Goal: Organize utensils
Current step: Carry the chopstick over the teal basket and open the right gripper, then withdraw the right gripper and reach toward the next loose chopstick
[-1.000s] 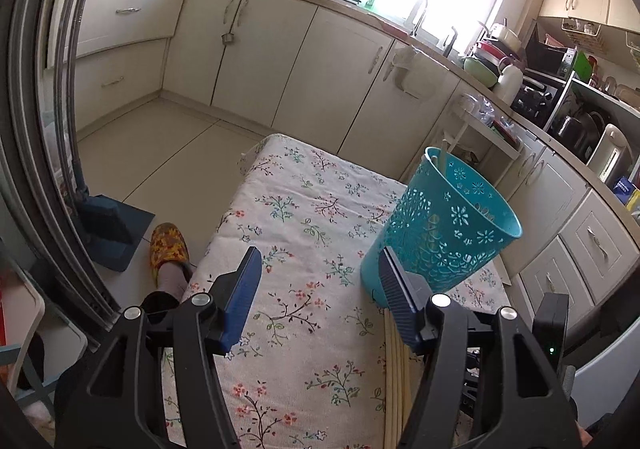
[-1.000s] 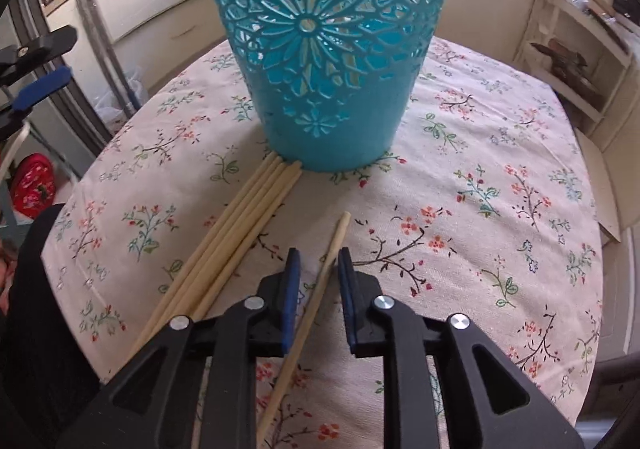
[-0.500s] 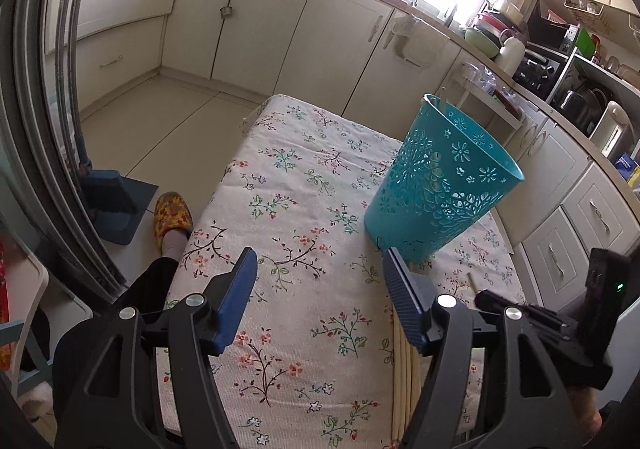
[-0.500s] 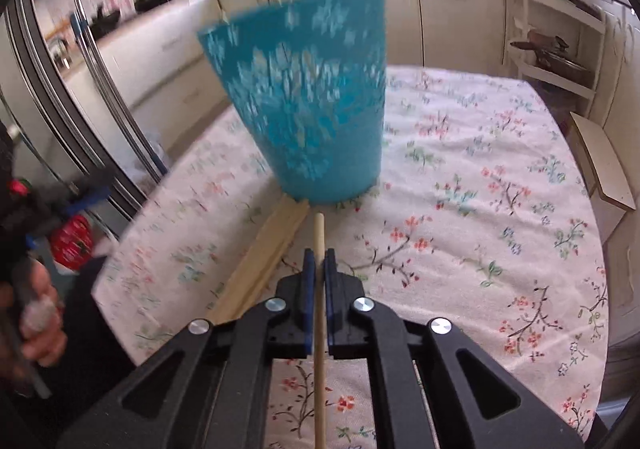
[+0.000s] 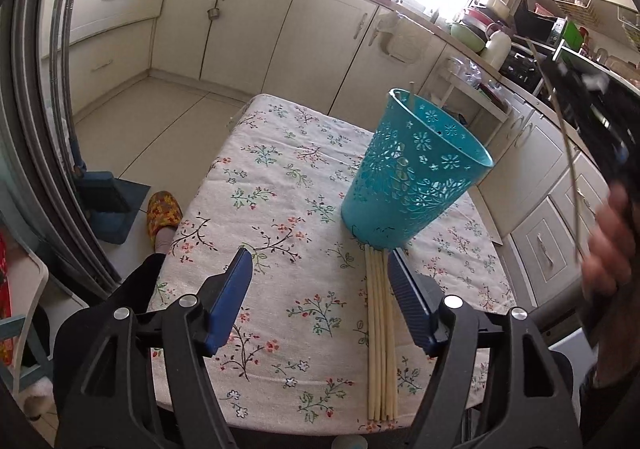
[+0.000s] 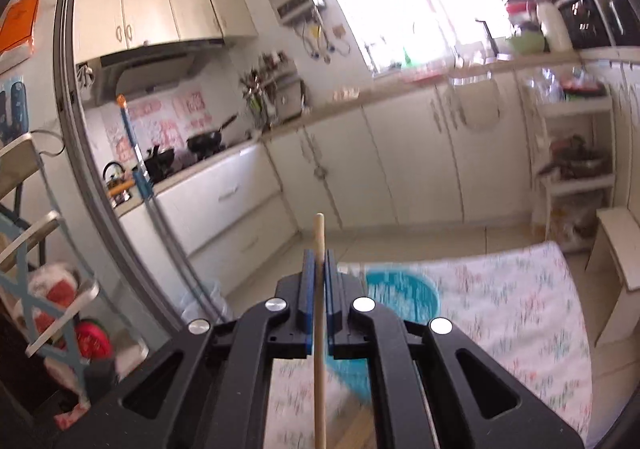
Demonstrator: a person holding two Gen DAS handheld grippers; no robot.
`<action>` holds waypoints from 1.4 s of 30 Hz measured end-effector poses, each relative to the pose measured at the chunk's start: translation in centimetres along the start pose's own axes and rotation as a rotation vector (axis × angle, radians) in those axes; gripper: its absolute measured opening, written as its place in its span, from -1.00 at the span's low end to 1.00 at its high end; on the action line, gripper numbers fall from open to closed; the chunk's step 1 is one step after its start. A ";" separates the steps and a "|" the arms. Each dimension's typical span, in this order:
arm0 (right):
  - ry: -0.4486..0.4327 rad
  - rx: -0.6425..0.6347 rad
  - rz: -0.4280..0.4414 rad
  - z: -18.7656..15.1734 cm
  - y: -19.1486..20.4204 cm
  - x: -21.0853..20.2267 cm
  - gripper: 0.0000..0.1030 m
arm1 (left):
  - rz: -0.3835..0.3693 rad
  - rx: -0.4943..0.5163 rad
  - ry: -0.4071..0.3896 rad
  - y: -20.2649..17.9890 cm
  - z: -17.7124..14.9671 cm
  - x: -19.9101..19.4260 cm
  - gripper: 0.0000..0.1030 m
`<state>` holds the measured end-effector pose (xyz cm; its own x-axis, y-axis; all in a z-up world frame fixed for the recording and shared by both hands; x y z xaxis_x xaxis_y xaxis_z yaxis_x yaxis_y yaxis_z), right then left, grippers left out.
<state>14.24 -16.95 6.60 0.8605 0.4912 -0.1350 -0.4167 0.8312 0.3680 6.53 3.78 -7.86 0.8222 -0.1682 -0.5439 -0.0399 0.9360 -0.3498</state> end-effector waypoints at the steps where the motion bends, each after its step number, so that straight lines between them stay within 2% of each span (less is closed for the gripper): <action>1: -0.024 -0.001 -0.017 0.6 -0.1 1.3 -0.89 | -0.002 0.000 -0.002 -0.1 0.0 -0.2 0.30; 5: -0.093 -0.001 -0.116 2.1 -1.2 4.9 -0.89 | -0.006 0.002 -0.018 -0.2 0.3 -0.9 0.31; 8: -0.107 0.006 -0.178 1.7 -2.1 6.6 -0.89 | -0.004 -0.001 -0.024 0.0 0.4 -1.3 0.32; 12: -0.054 0.002 -0.219 0.2 -3.1 7.9 -0.89 | -0.002 -0.015 -0.022 0.4 0.5 -1.3 0.33; 16: -0.011 -0.023 -0.211 -1.3 -3.1 7.7 -0.89 | 0.003 -0.032 -0.012 0.8 0.4 -1.0 0.33; 22: 0.032 -0.052 -0.181 -2.5 -2.4 6.1 -0.85 | 0.006 -0.028 -0.016 0.8 0.5 -0.9 0.33; 24: 0.029 -0.048 -0.172 -2.7 -2.3 4.6 -0.68 | 0.009 -0.021 -0.025 0.7 0.6 -1.1 0.34; 28: 0.015 -0.038 -0.168 -2.8 -2.0 1.2 -0.58 | 0.020 -0.001 -0.038 0.4 0.6 -1.5 0.37; 32: 0.028 -0.034 -0.192 -4.4 -2.1 -2.6 -0.49 | 0.028 0.026 -0.051 -0.1 0.7 -2.1 0.40; 37: 0.149 -0.025 -0.221 -9.1 -2.4 -4.6 -0.38 | 0.031 0.065 -0.070 -0.9 0.7 -2.9 0.43; 42: 0.331 0.028 -0.245 -14.9 -3.2 -3.7 -0.38 | 0.034 0.101 -0.075 -1.5 0.4 -3.3 0.45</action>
<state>8.07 -17.54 -7.78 0.7904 0.3409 -0.5089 -0.1991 0.9287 0.3128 4.05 3.03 -5.23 0.8616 -0.1158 -0.4943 -0.0143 0.9677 -0.2516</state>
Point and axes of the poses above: each gripper's, at about its wrist camera, not at the fingertips, and x roughly the way its jaws point, y to its left, z to its top, the point moved 3 cm from there along x, roughly the way its jaws point, and after that the axes turned 8 degrees about -y, right-handed, at the moved point
